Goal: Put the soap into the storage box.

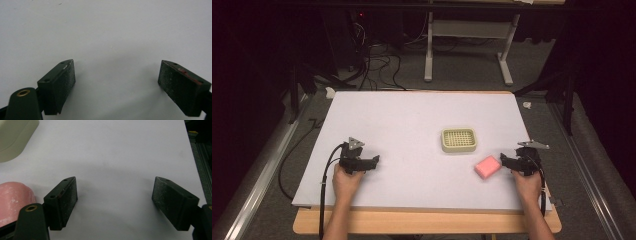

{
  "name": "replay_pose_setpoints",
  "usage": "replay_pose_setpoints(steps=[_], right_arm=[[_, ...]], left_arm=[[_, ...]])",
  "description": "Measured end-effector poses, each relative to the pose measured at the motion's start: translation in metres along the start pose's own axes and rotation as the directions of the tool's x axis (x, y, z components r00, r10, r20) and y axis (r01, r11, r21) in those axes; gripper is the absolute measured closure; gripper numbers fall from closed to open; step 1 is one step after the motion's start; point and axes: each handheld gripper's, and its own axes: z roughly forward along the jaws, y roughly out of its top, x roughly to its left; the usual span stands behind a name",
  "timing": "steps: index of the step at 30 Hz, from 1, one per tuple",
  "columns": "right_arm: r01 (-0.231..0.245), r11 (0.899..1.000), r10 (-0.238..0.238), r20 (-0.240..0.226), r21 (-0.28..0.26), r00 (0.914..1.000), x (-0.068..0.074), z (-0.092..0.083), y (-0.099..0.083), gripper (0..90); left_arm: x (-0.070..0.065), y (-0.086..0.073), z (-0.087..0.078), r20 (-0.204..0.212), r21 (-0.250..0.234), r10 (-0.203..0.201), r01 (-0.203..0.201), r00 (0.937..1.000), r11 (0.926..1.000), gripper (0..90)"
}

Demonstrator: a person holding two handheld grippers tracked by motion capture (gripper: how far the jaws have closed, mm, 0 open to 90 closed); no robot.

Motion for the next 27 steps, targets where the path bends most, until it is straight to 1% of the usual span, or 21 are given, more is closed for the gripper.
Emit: replay_pose_setpoints(steps=[4,5,9,12,14,15,24,26,27], right_arm=[[-0.018,1.000,0.018,-0.009,-0.006,0.9998,-0.002,-0.001,0.000,19.1],[-0.035,0.999,0.034,-0.017,-0.016,0.9993,-0.004,-0.002,-0.001,18.9],[-0.048,0.998,0.047,-0.026,-0.031,0.9985,-0.005,-0.004,-0.001,18.5],[-0.039,0.998,0.038,-0.034,-0.044,0.9987,-0.005,-0.008,-0.002,17.8],[-0.044,0.998,0.042,-0.036,-0.051,0.9984,-0.005,-0.009,-0.002,17.7],[-0.052,0.996,0.049,-0.046,-0.067,0.9978,-0.006,-0.011,-0.002,17.5],[-0.056,0.993,0.049,-0.066,-0.106,0.9966,-0.008,-0.022,-0.004,15.8],[-0.048,0.991,0.040,-0.071,-0.122,0.9967,-0.009,-0.027,-0.004,15.2],[-0.048,0.991,0.040,-0.071,-0.122,0.9967,-0.009,-0.027,-0.004,15.2]], left_arm=[[0.000,0.000,0.000,-0.001,-0.001,-0.001,0.001,1.0000,1.0000,14.8],[0.000,0.000,0.000,-0.002,-0.002,0.000,0.000,1.0000,1.0000,14.7],[0.000,0.000,0.000,-0.001,0.000,0.000,0.000,1.0000,1.0000,14.7],[0.000,0.000,0.000,-0.003,-0.002,0.000,0.000,1.0000,1.0000,14.7],[0.000,0.000,0.000,-0.002,-0.001,0.000,0.000,1.0000,1.0000,14.7],[0.000,0.000,0.000,-0.003,-0.001,0.000,0.000,1.0000,1.0000,14.7],[0.000,0.000,0.000,-0.003,-0.001,0.000,0.000,1.0000,1.0000,14.7],[0.000,0.000,0.000,-0.003,-0.002,0.000,0.000,1.0000,1.0000,14.7],[0.000,0.000,0.000,-0.003,-0.002,0.000,0.000,1.0000,1.0000,14.7]])
